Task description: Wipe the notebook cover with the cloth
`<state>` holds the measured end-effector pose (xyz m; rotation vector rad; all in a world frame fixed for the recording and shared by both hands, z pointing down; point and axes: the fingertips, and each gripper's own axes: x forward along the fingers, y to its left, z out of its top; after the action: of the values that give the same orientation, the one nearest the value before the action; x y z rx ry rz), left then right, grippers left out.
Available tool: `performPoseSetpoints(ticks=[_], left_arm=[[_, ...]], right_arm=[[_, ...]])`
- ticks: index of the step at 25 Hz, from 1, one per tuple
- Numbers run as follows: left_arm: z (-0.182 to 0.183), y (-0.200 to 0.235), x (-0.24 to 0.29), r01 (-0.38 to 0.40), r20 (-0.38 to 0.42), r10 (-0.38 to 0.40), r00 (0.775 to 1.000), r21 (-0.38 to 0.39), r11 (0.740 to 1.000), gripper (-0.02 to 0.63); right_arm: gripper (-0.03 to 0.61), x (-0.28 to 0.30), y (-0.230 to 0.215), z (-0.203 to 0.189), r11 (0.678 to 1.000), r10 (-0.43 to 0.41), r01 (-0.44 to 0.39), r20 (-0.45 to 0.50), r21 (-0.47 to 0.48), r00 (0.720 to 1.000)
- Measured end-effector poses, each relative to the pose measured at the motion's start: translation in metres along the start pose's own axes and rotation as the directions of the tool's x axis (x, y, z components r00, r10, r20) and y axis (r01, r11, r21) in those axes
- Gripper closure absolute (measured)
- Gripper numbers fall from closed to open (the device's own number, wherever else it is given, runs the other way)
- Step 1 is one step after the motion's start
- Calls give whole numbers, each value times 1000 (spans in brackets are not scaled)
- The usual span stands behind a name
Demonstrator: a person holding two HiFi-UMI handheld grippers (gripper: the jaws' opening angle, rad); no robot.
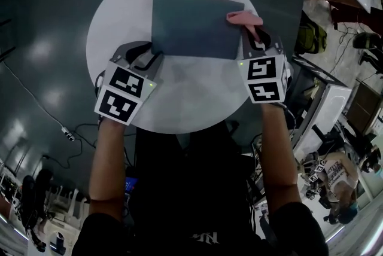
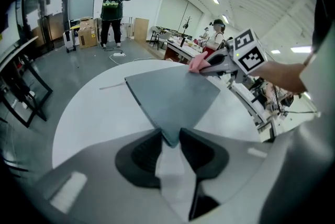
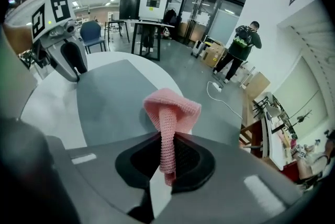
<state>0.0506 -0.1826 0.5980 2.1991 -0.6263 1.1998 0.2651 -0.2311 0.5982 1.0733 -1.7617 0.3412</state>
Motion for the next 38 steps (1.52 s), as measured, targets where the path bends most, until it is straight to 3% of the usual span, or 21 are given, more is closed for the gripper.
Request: performPoseSetpoints(ticks=[4, 9, 13, 17, 21, 30, 38], left_arm=[[0, 0, 1, 0, 12, 0, 1000, 4, 1000, 500], [1, 5, 2, 1, 16, -1, 1000, 5, 1000, 500], [0, 4, -4, -3, 15, 3, 1000, 11, 1000, 500], [-5, 7, -11, -1, 24, 1, 1000, 7, 1000, 502], [-5, 8, -11, 5, 22, -5, 1000, 0, 1000, 502], [-3, 15, -13, 44, 16, -44, 999, -14, 999, 500], [1, 12, -14, 14, 0, -14, 1000, -4, 1000, 500]], right_arm=[[552, -21, 2, 25, 999, -13, 9, 109, 40, 994], [552, -26, 73, 94, 982, 182, -186, 250, -4, 951], [552, -14, 135, 129, 948, 319, -305, 257, -95, 912], [552, -1, 175, 148, 923, 380, -352, 214, -156, 900], [552, 7, 184, 146, 917, 385, -356, 169, -178, 907], [552, 7, 166, 136, 926, 368, -343, 179, -157, 912], [552, -5, 131, 100, 942, 332, -315, 177, -119, 927]])
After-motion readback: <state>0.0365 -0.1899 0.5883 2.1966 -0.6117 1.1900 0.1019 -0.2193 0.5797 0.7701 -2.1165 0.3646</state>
